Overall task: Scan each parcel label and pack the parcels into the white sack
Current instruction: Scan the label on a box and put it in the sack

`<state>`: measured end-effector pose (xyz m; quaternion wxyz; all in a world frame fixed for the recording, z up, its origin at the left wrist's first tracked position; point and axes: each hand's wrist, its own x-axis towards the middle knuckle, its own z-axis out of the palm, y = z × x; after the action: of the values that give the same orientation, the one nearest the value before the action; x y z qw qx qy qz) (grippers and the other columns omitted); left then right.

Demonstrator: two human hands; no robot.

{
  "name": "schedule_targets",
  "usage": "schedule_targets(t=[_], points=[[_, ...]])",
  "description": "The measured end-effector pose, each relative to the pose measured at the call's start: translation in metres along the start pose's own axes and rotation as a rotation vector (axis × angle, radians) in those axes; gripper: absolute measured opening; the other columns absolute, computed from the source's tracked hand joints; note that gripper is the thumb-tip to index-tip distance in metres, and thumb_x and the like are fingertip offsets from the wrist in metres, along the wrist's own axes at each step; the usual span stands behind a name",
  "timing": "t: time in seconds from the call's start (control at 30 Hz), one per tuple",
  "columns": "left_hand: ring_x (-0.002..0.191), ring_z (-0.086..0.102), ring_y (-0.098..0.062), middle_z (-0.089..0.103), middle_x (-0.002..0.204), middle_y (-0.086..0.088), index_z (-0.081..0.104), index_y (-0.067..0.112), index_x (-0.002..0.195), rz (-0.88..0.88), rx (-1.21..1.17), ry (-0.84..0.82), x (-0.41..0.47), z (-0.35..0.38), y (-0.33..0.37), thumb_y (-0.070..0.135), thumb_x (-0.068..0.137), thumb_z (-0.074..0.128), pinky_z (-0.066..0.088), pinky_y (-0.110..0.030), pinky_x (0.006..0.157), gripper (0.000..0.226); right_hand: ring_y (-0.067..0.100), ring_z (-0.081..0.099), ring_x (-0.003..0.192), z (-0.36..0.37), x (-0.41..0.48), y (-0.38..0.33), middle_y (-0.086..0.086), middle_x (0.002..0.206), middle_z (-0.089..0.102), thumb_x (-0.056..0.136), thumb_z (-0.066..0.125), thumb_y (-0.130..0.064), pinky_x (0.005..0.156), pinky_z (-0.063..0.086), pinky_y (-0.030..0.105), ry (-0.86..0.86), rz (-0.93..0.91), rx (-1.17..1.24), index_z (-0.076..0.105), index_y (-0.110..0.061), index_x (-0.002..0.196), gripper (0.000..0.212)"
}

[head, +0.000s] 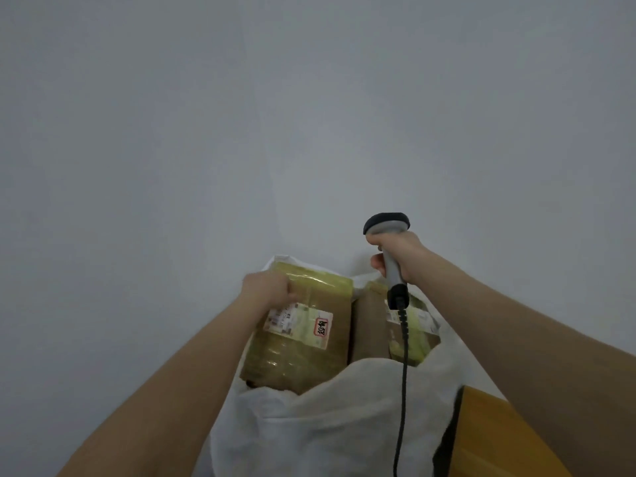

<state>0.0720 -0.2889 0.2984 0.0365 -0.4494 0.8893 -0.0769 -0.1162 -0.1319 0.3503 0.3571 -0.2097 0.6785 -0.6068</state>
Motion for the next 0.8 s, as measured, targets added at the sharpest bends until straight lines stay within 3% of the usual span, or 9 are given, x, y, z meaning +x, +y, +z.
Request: schedule_targets(t=[0.1, 0.17, 0.37, 0.5, 0.57, 0.6, 0.67, 0.73, 0.8], points=[[0.082, 0.063, -0.018, 0.068, 0.087, 0.003, 0.07, 0.023, 0.09, -0.069, -0.24, 0.236, 0.049, -0.015, -0.016, 0.053, 0.09, 0.048, 0.045, -0.027, 0.068, 0.037, 0.019, 0.049, 0.043, 0.027, 0.03, 0.001, 0.013, 0.064, 0.054, 0.088, 0.07, -0.021, 0.037, 0.039, 0.021, -0.01, 0.039, -0.015, 0.048, -0.004, 0.11, 0.036], [0.091, 0.062, -0.02, 0.068, 0.1, 0.0, 0.066, 0.021, 0.102, -0.086, -0.379, 0.304, 0.086, -0.014, -0.036, 0.044, 0.091, 0.053, 0.046, -0.028, 0.072, 0.029, 0.02, 0.048, 0.046, 0.043, 0.053, 0.002, 0.013, 0.067, 0.052, 0.089, 0.069, -0.02, 0.039, 0.039, 0.022, -0.006, 0.066, -0.045, 0.048, -0.004, 0.113, 0.036], [0.134, 0.039, -0.034, 0.039, 0.148, -0.016, 0.031, 0.007, 0.146, -0.041, -0.655, -0.045, 0.174, 0.031, -0.057, 0.055, 0.094, 0.045, 0.034, -0.044, 0.109, 0.071, 0.022, 0.057, 0.067, 0.078, 0.105, 0.017, 0.015, 0.093, 0.058, 0.088, 0.071, -0.022, 0.06, 0.051, 0.031, -0.049, 0.219, -0.177, 0.054, -0.001, 0.114, 0.037], [0.138, 0.034, -0.033, 0.032, 0.151, -0.02, 0.033, -0.001, 0.145, -0.166, -1.044, -0.222, 0.202, 0.063, -0.06, 0.049, 0.102, 0.024, 0.03, -0.042, 0.112, 0.067, 0.02, 0.058, 0.066, 0.1, 0.124, 0.032, 0.011, 0.088, 0.06, 0.077, 0.082, -0.024, 0.046, 0.05, 0.026, -0.056, 0.287, -0.323, 0.053, -0.006, 0.114, 0.051], [0.117, 0.056, -0.022, 0.053, 0.129, -0.021, 0.05, -0.003, 0.129, -0.208, -1.217, -0.28, 0.203, 0.077, -0.061, 0.036, 0.105, 0.03, 0.048, -0.03, 0.091, 0.05, 0.022, 0.061, 0.076, 0.108, 0.128, 0.038, 0.011, 0.098, 0.06, 0.072, 0.085, -0.025, 0.054, 0.056, 0.028, -0.056, 0.28, -0.408, 0.05, -0.008, 0.122, 0.063], [0.091, 0.067, -0.01, 0.064, 0.104, -0.016, 0.058, -0.001, 0.109, -0.227, -1.268, -0.307, 0.201, 0.085, -0.06, 0.029, 0.104, 0.037, 0.054, -0.022, 0.07, 0.037, 0.023, 0.062, 0.08, 0.111, 0.129, 0.04, 0.012, 0.102, 0.059, 0.071, 0.086, -0.025, 0.063, 0.058, 0.03, -0.053, 0.281, -0.427, 0.049, -0.009, 0.125, 0.068], [0.042, 0.058, -0.002, 0.063, 0.051, -0.002, 0.052, 0.005, 0.075, -0.277, -1.327, -0.402, 0.201, 0.084, -0.057, 0.02, 0.101, 0.045, 0.044, -0.013, 0.037, 0.031, 0.026, 0.063, 0.089, 0.114, 0.131, 0.043, 0.013, 0.108, 0.059, 0.069, 0.087, -0.024, 0.078, 0.059, 0.036, -0.042, 0.281, -0.42, 0.046, -0.009, 0.131, 0.077], [0.035, 0.046, -0.014, 0.047, 0.033, 0.0, 0.047, 0.004, 0.061, -0.214, -1.414, -0.527, 0.195, 0.07, -0.059, 0.017, 0.102, 0.044, 0.032, -0.017, 0.029, 0.043, 0.029, 0.062, 0.099, 0.117, 0.13, 0.042, 0.014, 0.113, 0.058, 0.068, 0.088, -0.024, 0.087, 0.056, 0.042, -0.037, 0.272, -0.421, 0.044, -0.008, 0.133, 0.08], [0.039, 0.033, -0.006, 0.044, 0.04, 0.005, 0.054, 0.011, 0.063, -0.201, -1.279, -0.648, 0.201, 0.058, -0.068, 0.023, 0.097, 0.054, 0.027, -0.018, 0.037, 0.036, 0.029, 0.062, 0.1, 0.118, 0.126, 0.041, 0.013, 0.112, 0.058, 0.07, 0.087, -0.025, 0.085, 0.057, 0.039, -0.044, 0.262, -0.44, 0.044, -0.008, 0.132, 0.078]])
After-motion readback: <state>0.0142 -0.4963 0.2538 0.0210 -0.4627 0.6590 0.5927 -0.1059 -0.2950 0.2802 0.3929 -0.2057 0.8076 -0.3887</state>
